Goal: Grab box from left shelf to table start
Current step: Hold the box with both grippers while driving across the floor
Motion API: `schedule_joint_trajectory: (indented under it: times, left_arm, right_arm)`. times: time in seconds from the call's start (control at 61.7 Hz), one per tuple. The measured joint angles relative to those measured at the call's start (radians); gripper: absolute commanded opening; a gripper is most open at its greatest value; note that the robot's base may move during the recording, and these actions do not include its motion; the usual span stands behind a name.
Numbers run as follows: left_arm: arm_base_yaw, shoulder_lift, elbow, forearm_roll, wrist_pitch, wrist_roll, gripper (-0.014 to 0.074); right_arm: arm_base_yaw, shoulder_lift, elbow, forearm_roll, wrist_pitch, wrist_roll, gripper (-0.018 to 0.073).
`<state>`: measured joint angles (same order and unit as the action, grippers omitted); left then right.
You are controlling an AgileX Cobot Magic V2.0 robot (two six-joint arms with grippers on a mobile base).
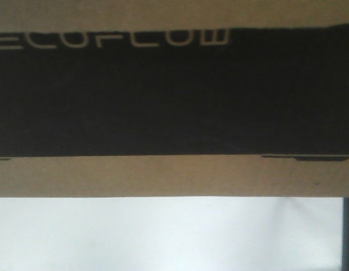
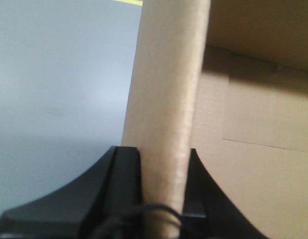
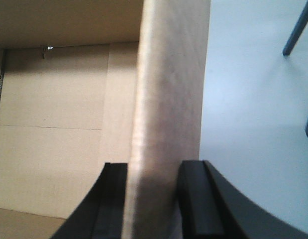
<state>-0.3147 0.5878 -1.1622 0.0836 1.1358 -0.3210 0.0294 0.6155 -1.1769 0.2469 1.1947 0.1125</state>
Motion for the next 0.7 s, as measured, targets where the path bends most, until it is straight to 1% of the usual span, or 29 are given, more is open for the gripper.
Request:
schedule_joint_trajectory:
  times: [0.697]
  left_arm:
    - [0.000,-0.002,0.000,-0.001,0.007,0.000,-0.0085]
  right_arm:
    - [0.000,0.000,0.000,0.000,0.002,0.000,0.0026]
